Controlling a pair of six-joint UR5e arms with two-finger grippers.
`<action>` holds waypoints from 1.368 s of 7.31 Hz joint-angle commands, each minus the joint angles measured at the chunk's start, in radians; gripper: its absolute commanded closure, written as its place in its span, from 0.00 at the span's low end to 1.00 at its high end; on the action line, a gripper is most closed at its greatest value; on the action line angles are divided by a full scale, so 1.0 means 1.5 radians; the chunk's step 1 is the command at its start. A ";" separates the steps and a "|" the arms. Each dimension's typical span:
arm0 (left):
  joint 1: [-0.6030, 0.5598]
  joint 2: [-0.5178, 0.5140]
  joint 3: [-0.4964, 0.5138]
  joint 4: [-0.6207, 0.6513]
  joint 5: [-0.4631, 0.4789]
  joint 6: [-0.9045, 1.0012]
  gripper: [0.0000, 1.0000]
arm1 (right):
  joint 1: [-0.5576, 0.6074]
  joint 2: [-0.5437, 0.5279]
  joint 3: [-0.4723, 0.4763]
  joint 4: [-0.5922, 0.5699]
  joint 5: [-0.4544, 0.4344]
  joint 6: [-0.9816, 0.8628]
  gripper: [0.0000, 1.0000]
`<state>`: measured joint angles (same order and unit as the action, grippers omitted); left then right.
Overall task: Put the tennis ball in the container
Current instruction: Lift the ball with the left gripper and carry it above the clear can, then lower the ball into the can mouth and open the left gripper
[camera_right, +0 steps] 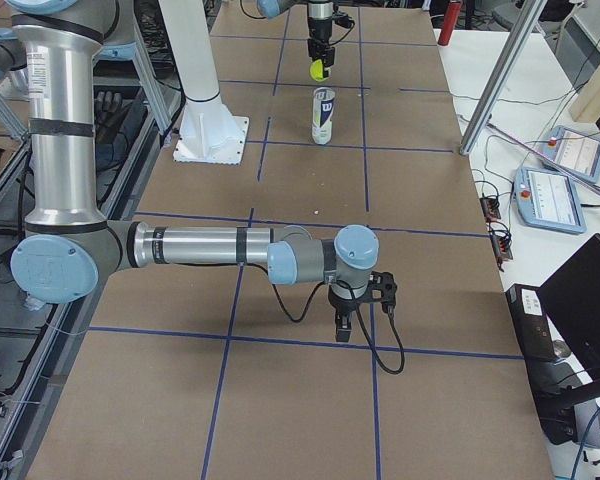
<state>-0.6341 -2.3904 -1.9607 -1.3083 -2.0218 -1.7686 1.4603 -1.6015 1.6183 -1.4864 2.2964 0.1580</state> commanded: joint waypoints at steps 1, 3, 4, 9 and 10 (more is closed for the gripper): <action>0.000 -0.029 0.063 -0.002 0.004 -0.001 1.00 | 0.000 0.000 0.000 0.000 0.000 0.000 0.00; 0.000 -0.021 0.066 -0.003 0.006 0.001 0.88 | 0.000 0.000 0.000 0.000 0.000 0.000 0.00; 0.001 -0.020 0.068 -0.003 0.006 0.001 0.83 | 0.000 0.000 0.000 0.000 0.000 0.000 0.00; 0.001 -0.019 0.078 -0.004 0.005 0.032 0.34 | 0.000 0.000 0.000 0.000 0.000 0.000 0.00; 0.001 -0.020 0.078 -0.004 0.005 0.033 0.31 | 0.000 0.000 0.000 0.000 0.000 0.000 0.00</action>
<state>-0.6320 -2.4196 -1.8445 -1.3146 -2.0141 -1.7214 1.4604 -1.6015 1.6183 -1.4864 2.2964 0.1580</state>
